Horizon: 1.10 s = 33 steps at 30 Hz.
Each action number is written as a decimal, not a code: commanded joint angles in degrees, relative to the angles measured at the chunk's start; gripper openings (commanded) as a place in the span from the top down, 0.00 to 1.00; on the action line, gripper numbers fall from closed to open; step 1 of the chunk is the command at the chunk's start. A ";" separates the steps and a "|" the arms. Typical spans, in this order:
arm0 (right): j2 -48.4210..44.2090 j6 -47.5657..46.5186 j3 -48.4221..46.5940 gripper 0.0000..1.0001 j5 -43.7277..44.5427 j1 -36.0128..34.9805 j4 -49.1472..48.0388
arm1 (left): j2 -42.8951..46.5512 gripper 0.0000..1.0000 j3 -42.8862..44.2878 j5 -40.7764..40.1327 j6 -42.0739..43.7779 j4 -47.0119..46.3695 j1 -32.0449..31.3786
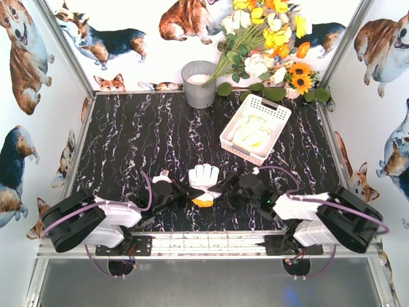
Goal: Put the gloves into the storage basket
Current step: Pick up the glove from the center of the board.
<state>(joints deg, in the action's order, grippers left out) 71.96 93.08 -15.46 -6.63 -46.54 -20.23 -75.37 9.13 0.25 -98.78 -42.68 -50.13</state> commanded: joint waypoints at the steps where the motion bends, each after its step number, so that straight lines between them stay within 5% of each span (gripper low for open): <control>1: 5.18 4.48 -0.47 0.25 5.31 -2.58 -8.81 | -0.54 1.00 -0.64 -0.05 -1.89 -4.16 0.21; 14: 21.07 7.60 -0.18 0.37 9.60 -3.90 -23.81 | 0.13 1.00 -2.00 0.54 -4.02 -7.01 0.21; 26: 27.09 6.71 -0.89 0.48 9.87 -3.90 -31.93 | 8.46 1.00 -1.46 1.77 -3.88 1.82 0.21; 33: 27.00 5.49 -1.83 0.72 8.97 -3.82 -34.57 | 14.98 1.00 -1.48 1.93 -3.36 8.58 0.21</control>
<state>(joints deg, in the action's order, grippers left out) 99.09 100.01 -16.40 1.48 -50.22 -52.73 -63.22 7.68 1.13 -101.82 -36.97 -50.11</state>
